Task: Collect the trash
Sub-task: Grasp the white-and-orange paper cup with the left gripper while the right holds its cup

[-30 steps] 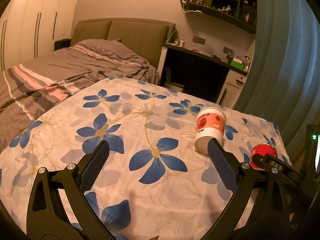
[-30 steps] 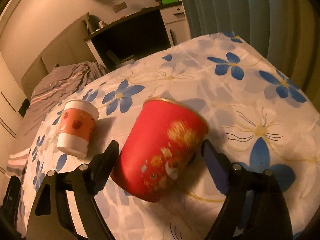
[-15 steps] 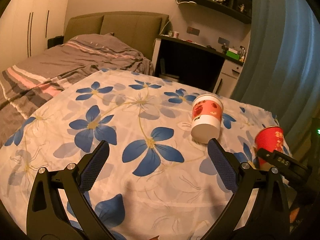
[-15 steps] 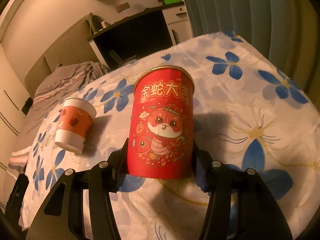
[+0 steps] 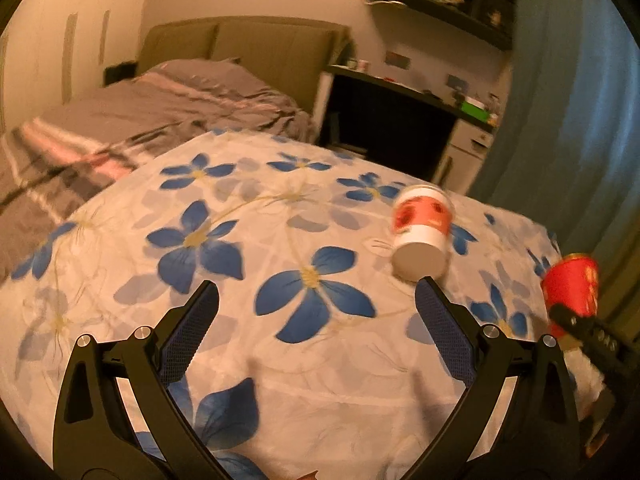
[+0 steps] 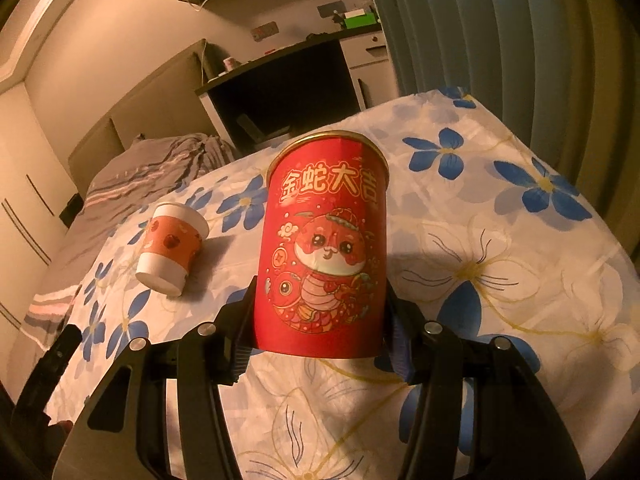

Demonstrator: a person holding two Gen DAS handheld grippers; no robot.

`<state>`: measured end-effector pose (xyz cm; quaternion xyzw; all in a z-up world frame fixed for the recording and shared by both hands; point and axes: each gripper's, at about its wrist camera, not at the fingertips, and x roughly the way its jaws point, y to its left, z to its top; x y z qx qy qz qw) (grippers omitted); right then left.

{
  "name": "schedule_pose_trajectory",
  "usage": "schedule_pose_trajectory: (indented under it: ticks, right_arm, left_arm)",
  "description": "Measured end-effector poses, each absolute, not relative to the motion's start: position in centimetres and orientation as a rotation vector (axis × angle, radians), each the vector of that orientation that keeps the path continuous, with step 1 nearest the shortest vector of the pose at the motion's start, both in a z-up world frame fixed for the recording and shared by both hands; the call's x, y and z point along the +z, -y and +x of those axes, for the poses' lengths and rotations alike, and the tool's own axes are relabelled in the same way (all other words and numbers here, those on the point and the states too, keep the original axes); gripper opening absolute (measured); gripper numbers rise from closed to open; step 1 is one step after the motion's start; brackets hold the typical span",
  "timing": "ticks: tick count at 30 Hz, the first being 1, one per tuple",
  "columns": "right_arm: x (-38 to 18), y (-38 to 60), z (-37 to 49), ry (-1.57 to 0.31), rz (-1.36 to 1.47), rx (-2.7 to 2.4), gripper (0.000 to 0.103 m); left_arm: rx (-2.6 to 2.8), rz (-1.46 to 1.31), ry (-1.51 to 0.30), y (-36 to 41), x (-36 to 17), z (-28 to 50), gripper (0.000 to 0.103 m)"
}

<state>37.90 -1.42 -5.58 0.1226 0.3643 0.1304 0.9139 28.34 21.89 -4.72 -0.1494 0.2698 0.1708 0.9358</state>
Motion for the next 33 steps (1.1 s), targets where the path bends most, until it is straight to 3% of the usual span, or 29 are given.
schedule_pose_trajectory:
  ticks: [8,20,24,28,33]
  right_arm:
    - [-4.1,2.7,37.4,-0.714,0.269,0.293,0.054]
    - [-3.9,3.2,37.1,-0.707,0.226,0.306,0.054]
    - [-4.2,3.4,37.1,-0.715,0.230,0.315,0.054]
    - [-4.3,3.3,37.1,-0.718,0.226,0.323,0.054]
    - [-4.4,3.2,37.1,-0.723,0.220,0.330,0.054]
  left_arm:
    - [0.167,-0.040,-0.502,-17.1,-2.1,32.2,0.097]
    - [0.104,-0.154,-0.671,-18.3,-5.8,40.7,0.095]
    - [0.083,-0.144,-0.720,-18.3,-6.4,42.0,0.083]
    - [0.063,-0.157,-0.766,-18.5,-7.1,42.8,0.061]
    - [0.053,-0.169,-0.754,-18.7,-6.9,42.5,0.056]
